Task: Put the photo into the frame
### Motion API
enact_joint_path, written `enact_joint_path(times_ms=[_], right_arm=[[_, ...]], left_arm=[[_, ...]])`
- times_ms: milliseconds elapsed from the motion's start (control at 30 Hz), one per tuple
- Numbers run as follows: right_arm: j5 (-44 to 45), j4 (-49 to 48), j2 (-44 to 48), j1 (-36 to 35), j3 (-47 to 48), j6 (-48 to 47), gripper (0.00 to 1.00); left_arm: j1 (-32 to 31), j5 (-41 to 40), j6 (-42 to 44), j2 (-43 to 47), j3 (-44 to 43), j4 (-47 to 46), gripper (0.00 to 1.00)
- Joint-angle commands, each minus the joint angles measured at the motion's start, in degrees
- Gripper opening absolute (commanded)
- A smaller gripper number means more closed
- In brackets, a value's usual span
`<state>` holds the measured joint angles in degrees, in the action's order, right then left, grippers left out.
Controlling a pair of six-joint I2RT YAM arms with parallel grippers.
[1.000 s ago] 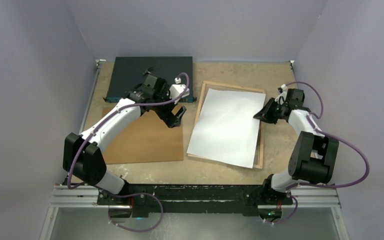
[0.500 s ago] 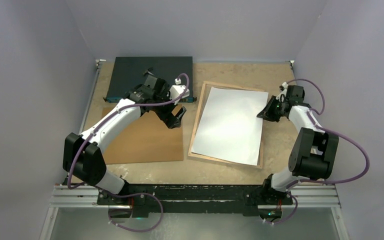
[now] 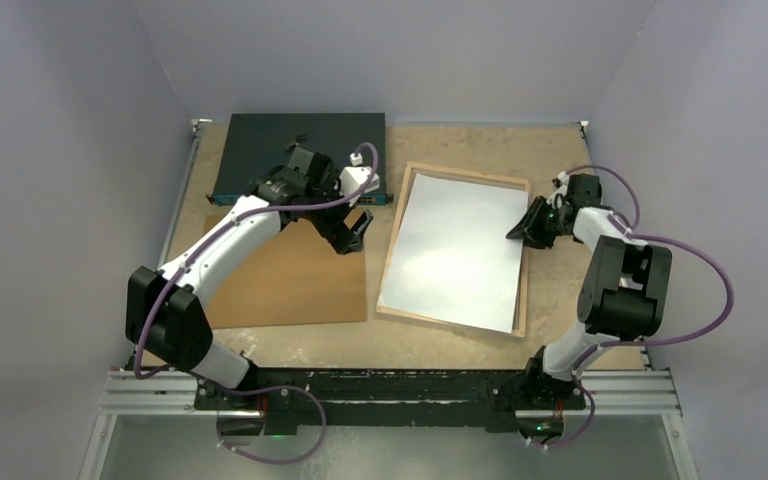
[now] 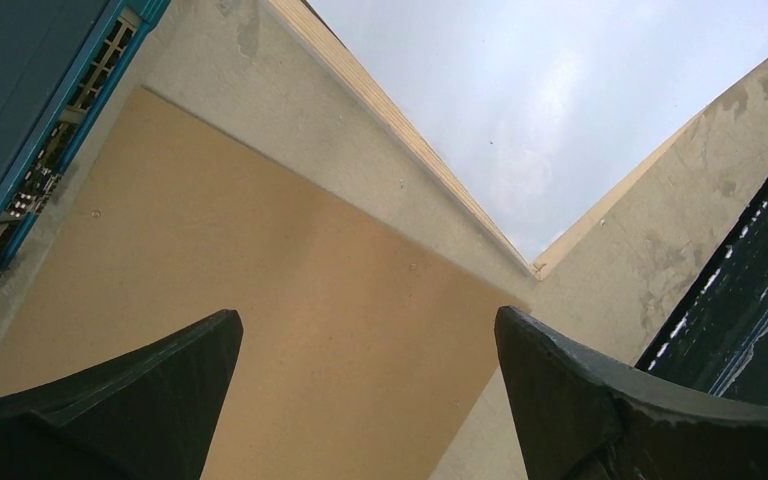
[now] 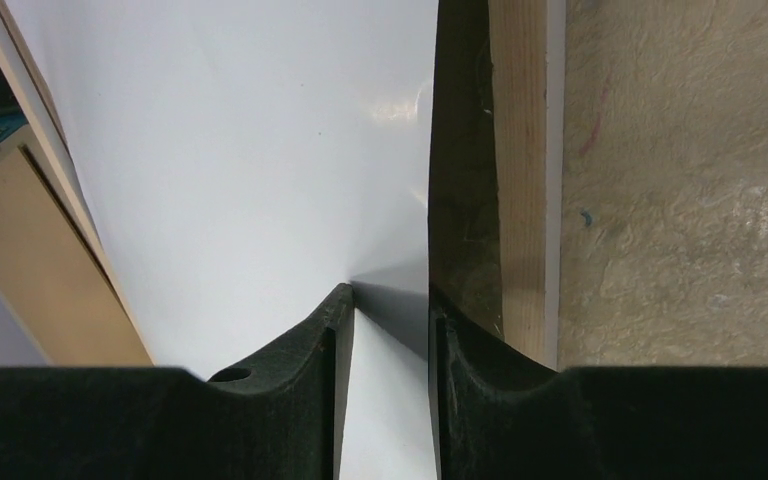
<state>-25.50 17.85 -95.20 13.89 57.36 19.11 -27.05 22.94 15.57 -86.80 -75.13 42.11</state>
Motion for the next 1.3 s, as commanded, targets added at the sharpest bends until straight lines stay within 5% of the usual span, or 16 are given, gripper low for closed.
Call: enact_joint_path(times_ms=[0, 567, 700, 833, 967, 1133, 1267], right_arm=[[-0.5, -1.1, -0.5, -0.1, 4.2, 0.7, 0.35], [4.9, -4.6, -1.5, -0.2, 2.8, 1.4, 0.31], [8.6, -3.4, 0.1, -0.2, 3.1, 1.4, 0.38], [14.8, -2.9, 4.9, -0.5, 3.3, 2.1, 0.64], [18.4, -3.1, 9.2, -2.0, 4.0, 2.9, 0.68], [22.9, -5.6, 12.6, -8.2, 3.2, 5.0, 0.61], [28.0, -8.8, 14.5, -21.5, 2.9, 7.3, 0.54]], left_arm=[[0.2, 1.8, -0.4, 1.6, -2.7, 0.1, 0.96], [0.2, 1.1, -0.5, 2.1, -3.0, 0.3, 0.95], [0.2, 0.2, -0.6, 2.1, -3.3, 0.3, 0.96], [0.2, -1.0, -0.4, 1.4, -5.4, 1.6, 0.98], [0.5, -1.6, -1.0, 0.1, -9.0, 3.4, 1.0], [3.2, -1.5, -1.7, -2.0, -13.2, 6.4, 1.0], [11.5, 0.8, -0.7, -5.0, -17.9, 10.7, 1.0]])
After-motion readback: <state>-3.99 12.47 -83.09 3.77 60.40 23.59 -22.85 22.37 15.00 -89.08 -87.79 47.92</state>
